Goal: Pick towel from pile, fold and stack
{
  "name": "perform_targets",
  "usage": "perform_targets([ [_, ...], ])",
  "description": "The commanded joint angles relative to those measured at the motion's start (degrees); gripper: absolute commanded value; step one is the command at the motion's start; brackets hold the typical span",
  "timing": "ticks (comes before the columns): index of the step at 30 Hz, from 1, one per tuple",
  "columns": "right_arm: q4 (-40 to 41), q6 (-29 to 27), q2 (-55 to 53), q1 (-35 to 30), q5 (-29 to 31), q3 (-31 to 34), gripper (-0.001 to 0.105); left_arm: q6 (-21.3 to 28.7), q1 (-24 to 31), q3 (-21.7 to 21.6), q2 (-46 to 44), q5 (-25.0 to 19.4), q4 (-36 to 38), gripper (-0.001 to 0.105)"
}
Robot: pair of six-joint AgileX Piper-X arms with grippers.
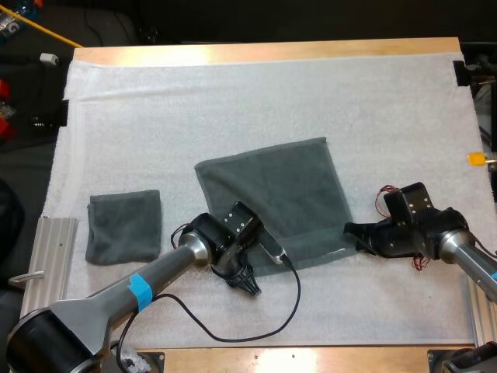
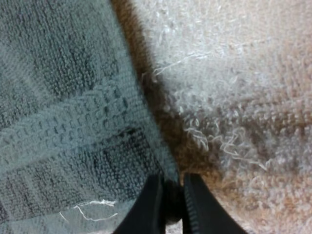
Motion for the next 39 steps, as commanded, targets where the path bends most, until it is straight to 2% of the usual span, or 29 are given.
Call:
perform_targets([
  [1, 0.7, -0.8, -0.4, -0.1, 0.2, -0.1, 0.0, -0.6, -0.2, -0.1, -0.1, -1.4, 0.4, 0.052],
  [7, 0.7, -0.8, -0.4, -0.1, 0.2, -0.1, 0.0, -0.6, -0.2, -0.1, 0.1, -3.0, 0.4, 0.052],
  [13, 0.7, -0.8, -0.4, -0.1, 0.2, -0.1, 0.0, -0.6, -0.2, 0.0, 3.4, -3.0, 1.5, 0.036],
  [26, 0.6, -0.8, -0.4, -0.1, 0.2, -0.1, 0.0, -1.9, -0.2, -0.2, 1.7, -3.0, 4.9, 0.034],
  [28, 0.6, -0.8, -0.4, -0.1, 0.2, -0.1, 0.0, -1.8, -0.2, -0.2, 0.1, -3.0, 5.2, 0.03],
  [32, 0.6, -0.8, -0.4, -0.1, 0.2, -0.1, 0.0, -1.8, -0.2, -0.2, -2.0, -3.0, 4.6, 0.009],
  [34, 0.6, -0.8, -0.4, -0.1, 0.2, -0.1, 0.0, -1.8, -0.2, -0.2, -2.0, -2.7, 4.4, 0.005],
  [37, 0.6, -0.8, -0.4, -0.1, 0.2, -0.1, 0.0, -1.9, -0.2, -0.2, -1.7, -0.6, 4.4, 0.01],
  [39, 0.6, -0.8, -0.4, -0.1, 0.2, -0.1, 0.0, -4.0, -0.2, -0.2, -1.7, -0.8, 4.4, 0.024],
])
